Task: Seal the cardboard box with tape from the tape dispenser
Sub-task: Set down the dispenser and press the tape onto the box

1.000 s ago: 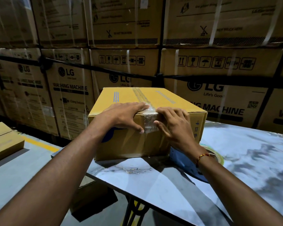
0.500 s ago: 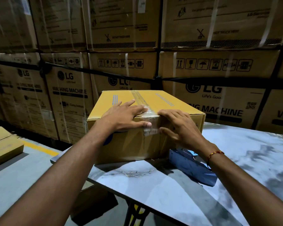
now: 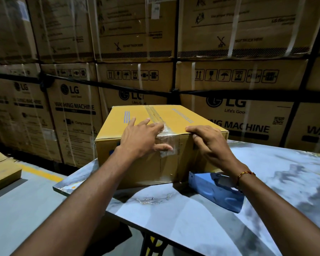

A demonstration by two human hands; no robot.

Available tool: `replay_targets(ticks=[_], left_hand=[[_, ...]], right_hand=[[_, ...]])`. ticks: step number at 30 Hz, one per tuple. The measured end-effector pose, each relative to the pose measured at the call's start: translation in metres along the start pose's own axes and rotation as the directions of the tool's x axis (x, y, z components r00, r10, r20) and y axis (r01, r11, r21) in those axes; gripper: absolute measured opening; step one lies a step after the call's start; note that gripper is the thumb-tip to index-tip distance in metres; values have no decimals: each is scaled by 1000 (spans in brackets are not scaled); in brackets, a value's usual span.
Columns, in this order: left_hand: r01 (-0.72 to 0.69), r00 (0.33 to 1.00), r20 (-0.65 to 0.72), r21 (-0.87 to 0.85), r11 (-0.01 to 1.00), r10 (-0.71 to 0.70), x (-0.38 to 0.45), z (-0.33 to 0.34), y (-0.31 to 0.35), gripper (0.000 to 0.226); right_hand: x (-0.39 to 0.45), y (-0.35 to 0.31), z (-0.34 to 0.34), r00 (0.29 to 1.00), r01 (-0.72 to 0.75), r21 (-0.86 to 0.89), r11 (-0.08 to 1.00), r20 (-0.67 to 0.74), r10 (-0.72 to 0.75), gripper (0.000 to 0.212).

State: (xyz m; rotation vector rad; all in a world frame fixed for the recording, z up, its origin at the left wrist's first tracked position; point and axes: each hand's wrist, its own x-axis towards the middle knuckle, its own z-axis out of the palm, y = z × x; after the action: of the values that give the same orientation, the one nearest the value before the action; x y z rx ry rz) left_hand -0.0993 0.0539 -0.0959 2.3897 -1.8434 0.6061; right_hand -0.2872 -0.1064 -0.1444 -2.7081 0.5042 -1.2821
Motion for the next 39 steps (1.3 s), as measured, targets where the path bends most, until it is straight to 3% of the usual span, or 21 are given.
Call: replay_targets(ticks=[5,14,21,24,30,35,39], left_hand=[[-28,998,54,1,1000,28,0,-1,0,99],[-27,992,122,-73,997,36,0,-6,-3,82],[-42,973,223,-72,997,57,2,-8,-9,72],[-89,979,174,-82,993,102,0,-4,-12,66],[-260,958,-156,-129,957,239,-19,11,-18,59],[-113,993,-19,-409,906,116,-20,-4,-14,60],[36,995,102,-437,899,10,-4,-15,-9,74]], right_hand=[[-2,-7,4,999,-35,-40,999,-29,33,36],[7,-32,16,997,-83,-361,929,-27,78,67],[12,-28,5,993,-65,-316,946,69,91,57],[12,-26,1,991,-74,-258,963,92,100,42],[14,-27,-2,984,-106,-213,971,118,134,36],[13,-28,3,986,-122,-214,969,88,144,36],[12,-27,3,987,-115,-203,972,90,136,36]])
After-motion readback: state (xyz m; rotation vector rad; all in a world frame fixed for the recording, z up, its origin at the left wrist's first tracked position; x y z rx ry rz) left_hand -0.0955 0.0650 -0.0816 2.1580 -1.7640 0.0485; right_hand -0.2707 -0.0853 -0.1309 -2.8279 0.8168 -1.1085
